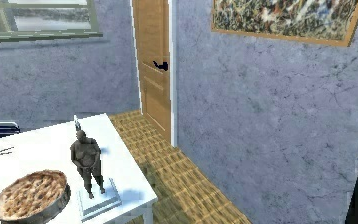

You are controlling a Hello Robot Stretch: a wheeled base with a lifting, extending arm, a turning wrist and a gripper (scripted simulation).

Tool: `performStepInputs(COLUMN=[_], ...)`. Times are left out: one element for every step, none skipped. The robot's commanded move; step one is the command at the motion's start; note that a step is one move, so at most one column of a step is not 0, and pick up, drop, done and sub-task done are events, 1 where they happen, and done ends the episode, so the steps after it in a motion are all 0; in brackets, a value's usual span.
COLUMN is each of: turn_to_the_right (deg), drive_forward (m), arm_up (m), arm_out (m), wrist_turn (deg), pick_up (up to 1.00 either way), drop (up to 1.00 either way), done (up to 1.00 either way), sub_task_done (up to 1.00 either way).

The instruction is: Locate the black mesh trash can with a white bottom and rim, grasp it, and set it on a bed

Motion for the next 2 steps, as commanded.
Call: performStepInputs(turn_to_the_right=[0.0, -45.0], drive_forward=[0.00, 0.00], arm_up=[0.00, 0.00], arm_out=[-0.44, 0.00], wrist_turn=[0.0, 0.0], pick_up=[0.00, 0.00], drop=[0.00, 0.00], done=[0.00, 0.00], sub_task_done=[0.00, 0.00])
